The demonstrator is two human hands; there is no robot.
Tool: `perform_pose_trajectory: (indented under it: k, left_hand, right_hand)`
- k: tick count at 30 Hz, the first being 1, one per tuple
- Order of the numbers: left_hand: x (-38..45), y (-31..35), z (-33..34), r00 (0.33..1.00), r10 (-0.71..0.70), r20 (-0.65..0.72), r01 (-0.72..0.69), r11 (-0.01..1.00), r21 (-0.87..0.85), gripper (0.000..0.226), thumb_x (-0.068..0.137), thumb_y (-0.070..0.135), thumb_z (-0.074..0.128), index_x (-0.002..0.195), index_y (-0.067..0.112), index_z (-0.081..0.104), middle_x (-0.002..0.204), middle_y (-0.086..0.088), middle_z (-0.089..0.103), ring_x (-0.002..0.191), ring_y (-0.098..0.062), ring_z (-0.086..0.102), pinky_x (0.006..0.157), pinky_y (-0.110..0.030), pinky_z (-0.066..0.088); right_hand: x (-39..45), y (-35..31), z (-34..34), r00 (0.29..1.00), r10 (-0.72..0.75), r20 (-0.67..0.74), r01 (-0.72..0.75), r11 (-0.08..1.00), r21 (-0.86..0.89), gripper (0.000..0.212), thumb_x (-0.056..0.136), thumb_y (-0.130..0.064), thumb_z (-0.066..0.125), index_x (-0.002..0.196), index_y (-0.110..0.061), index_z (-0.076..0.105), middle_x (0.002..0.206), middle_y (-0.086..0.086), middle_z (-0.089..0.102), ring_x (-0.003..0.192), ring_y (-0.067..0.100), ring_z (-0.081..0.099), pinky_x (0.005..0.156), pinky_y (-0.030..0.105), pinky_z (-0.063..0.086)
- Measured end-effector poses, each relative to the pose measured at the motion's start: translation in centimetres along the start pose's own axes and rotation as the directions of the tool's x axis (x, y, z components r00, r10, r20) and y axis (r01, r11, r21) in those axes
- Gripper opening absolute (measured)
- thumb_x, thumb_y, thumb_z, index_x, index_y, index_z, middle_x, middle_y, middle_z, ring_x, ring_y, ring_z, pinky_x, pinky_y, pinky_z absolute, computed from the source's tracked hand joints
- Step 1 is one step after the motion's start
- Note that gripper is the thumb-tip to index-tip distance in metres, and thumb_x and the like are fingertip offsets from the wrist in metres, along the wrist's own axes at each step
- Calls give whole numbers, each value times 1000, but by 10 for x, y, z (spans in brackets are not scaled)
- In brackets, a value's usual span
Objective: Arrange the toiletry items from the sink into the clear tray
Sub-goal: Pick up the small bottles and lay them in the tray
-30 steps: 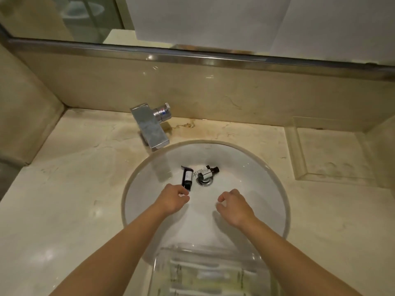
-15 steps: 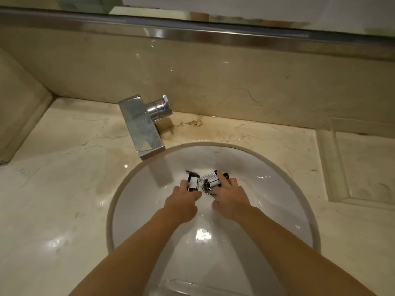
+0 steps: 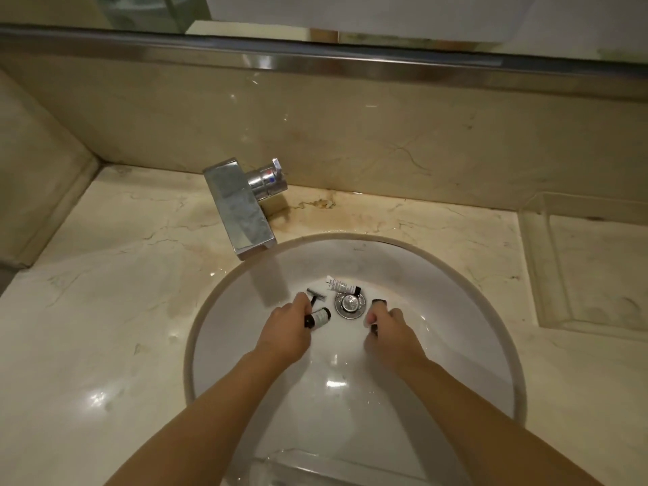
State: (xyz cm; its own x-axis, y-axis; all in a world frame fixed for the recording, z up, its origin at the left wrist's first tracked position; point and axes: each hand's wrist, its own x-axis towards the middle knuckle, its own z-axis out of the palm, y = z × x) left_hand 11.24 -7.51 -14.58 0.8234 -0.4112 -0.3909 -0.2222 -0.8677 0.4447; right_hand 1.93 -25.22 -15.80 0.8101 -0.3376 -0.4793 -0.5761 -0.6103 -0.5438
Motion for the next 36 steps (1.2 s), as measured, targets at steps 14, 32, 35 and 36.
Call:
perform_pose_trajectory:
  k: [14, 32, 35, 36]
  left_hand:
    - [-64, 30, -71, 929, -106, 354, 369, 334, -867, 18, 88, 0, 51, 103, 3, 62, 88, -12, 60, 76, -25, 60, 78, -40, 57]
    - [-179, 31, -117, 859, 174, 482, 301, 590, -749, 31, 87, 3, 37, 109, 12, 57, 90, -14, 66, 59, -20, 53, 52, -28, 36]
    - [-192, 28, -119, 859, 227, 459, 219, 647, -730, 38, 85, -5, 41, 110, 14, 63, 95, -13, 63, 66, -20, 52, 58, -28, 37]
    - [-195, 27, -119, 858, 246, 451, 186, 668, -720, 38, 85, -6, 46, 111, 15, 64, 96, -12, 61, 68, -19, 52, 61, -27, 39]
  right_hand:
    - [-80, -54, -38, 987, 78, 138, -155, 655, 740, 21, 93, -13, 47, 105, -23, 61, 83, 11, 68, 54, 16, 46, 53, 27, 35]
    - [-221, -89, -53, 997, 0, 71, -63, 471, 880, 25, 93, 1, 37, 96, -12, 58, 87, 13, 53, 50, 19, 50, 43, 24, 37]
    - [-236, -83, -49, 998, -10, 60, -49, 430, 902, 24, 92, 5, 39, 94, -9, 58, 82, 14, 53, 53, 19, 53, 44, 23, 41]
    - [-240, -81, -48, 999, -8, 53, -45, 422, 905, 23, 91, 6, 41, 94, -8, 59, 82, 14, 52, 54, 19, 53, 45, 23, 43]
